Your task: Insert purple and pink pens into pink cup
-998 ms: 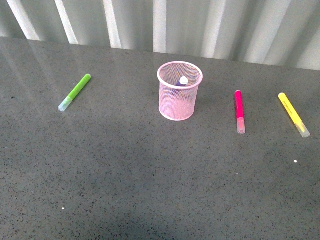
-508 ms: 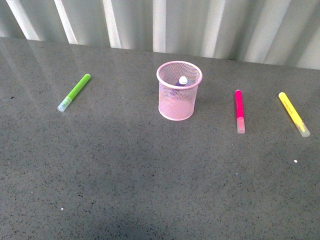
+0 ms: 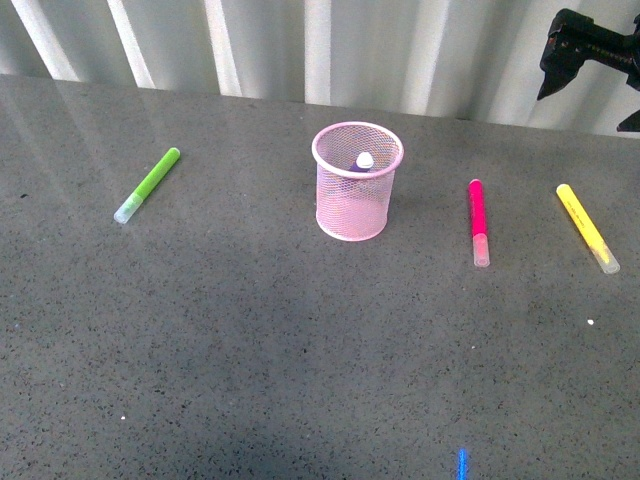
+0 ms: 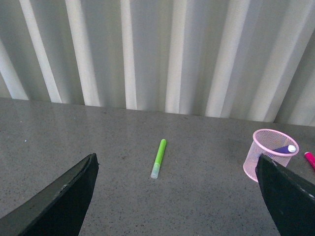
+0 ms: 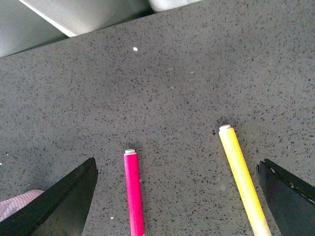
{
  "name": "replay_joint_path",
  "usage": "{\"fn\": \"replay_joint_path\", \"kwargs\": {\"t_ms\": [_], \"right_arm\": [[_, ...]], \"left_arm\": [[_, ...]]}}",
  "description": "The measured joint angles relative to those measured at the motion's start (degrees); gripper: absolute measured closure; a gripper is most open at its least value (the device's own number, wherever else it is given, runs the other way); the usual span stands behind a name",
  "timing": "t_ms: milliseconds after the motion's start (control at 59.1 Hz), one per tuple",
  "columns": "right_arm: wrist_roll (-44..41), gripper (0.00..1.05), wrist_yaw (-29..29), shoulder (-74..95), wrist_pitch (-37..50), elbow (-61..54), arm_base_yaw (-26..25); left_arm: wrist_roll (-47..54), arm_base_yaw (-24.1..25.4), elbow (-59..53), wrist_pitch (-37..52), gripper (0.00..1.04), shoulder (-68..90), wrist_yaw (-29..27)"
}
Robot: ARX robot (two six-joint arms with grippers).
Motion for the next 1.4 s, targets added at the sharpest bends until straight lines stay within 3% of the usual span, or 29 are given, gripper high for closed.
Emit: {"fn": "replay_joint_path", "kwargs": {"t_ms": [440,1405], "right_arm": [[5.25,0.07,-2.10,4.42,1.77,0.15,6.21],[6.29,0.07,-0.68,11.78,2.97,-0.68,5.75]], "left_arm": [[0.00,0.00,0.00,0.00,0.07,0.00,0.00],[0.00,0.00,0.00,0.00,0.07,0.00,0.00]]}}
